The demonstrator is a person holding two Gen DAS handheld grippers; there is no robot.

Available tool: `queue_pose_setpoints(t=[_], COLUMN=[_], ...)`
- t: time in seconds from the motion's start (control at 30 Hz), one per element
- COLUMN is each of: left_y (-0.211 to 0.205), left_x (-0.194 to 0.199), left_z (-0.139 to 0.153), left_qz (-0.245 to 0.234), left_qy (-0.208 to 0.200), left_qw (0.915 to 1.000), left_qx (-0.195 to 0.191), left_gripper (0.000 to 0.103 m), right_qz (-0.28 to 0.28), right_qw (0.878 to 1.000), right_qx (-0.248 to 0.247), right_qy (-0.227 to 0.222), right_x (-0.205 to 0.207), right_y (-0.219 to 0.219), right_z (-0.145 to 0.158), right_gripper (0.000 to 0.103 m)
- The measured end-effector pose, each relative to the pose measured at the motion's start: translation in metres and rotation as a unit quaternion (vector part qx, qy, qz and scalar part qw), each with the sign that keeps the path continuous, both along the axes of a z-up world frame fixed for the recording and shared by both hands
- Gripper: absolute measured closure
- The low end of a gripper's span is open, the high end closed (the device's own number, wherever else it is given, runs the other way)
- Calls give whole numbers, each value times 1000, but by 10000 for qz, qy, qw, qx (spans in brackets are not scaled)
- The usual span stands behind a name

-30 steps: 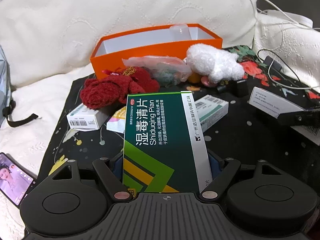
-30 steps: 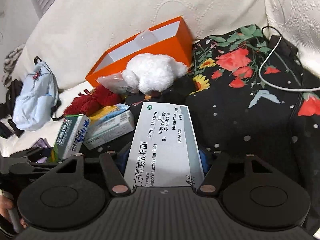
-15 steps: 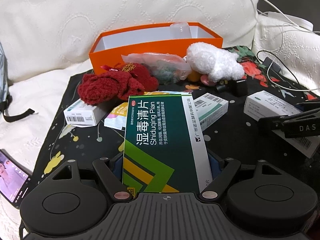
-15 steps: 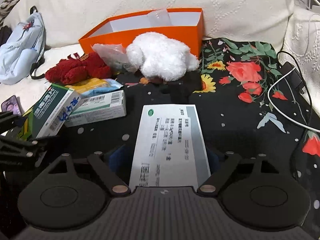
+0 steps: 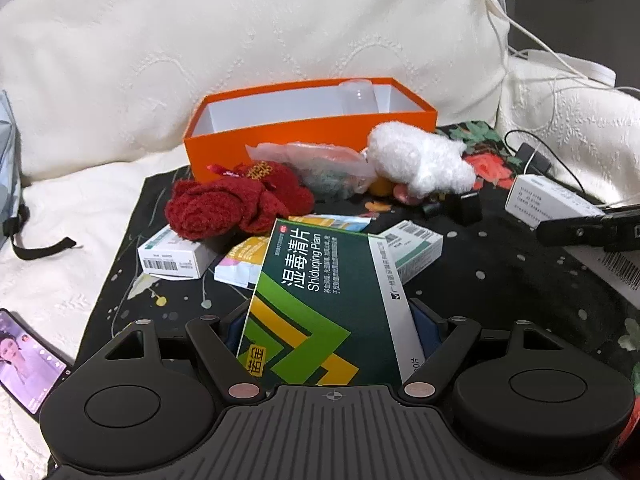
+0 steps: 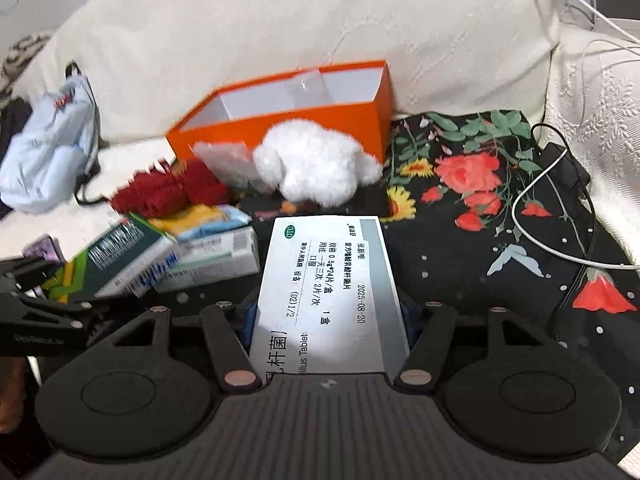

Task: Organize objects
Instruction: 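Lift the white box with the right tool while the left tool lifts the green box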

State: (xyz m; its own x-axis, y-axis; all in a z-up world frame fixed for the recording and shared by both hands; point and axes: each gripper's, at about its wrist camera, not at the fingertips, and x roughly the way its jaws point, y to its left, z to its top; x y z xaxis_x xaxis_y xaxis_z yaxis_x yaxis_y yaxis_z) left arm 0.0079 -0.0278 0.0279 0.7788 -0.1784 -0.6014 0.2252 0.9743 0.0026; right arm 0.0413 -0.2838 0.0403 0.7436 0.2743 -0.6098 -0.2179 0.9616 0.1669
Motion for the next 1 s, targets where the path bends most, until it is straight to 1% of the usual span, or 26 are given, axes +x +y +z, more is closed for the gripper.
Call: queue_pose_setpoints(t=[0.13, 0.23, 0.27, 0.33, 0.43, 0.53, 0.63, 0.77, 1.0], left_y=[1, 2, 2, 4, 12, 15, 15, 16, 17], left_x=[-2, -1, 2, 7, 16, 20, 24, 18, 1], left_z=[5, 3, 1, -7, -16, -15, -16, -12, 11], left_qz=[13, -23, -73, -11, 48, 103, 174, 223, 67], left_qy=[-68, -31, 60, 281, 581, 520, 530, 394, 16], left_qw=[10000, 10000, 10000, 9996, 9981, 9980, 9978, 9984, 9990], left_qx=[-28, -12, 17, 19, -197, -352, -357, -343, -443], left_gripper=[0, 0, 0, 0, 0, 0, 0, 0, 0], right_qz=[15, 29, 34, 53, 81, 87, 71, 61, 74], right_qw=[9996, 9994, 9994, 9993, 9994, 9995, 9995, 9994, 9992], right_qx=[246, 270, 284, 312, 295, 273, 280, 298, 299], right_qy=[-125, -198, -204, -210, -181, -152, -141, -162, -260], right_x=[-3, -4, -4, -4, -5, -5, -6, -7, -8], right_y=[-3, -2, -2, -1, 1, 2, 2, 3, 2], right_z=[10, 14, 14, 13, 11, 9, 7, 7, 12], right_gripper=[35, 35, 35, 35, 35, 35, 35, 35, 35])
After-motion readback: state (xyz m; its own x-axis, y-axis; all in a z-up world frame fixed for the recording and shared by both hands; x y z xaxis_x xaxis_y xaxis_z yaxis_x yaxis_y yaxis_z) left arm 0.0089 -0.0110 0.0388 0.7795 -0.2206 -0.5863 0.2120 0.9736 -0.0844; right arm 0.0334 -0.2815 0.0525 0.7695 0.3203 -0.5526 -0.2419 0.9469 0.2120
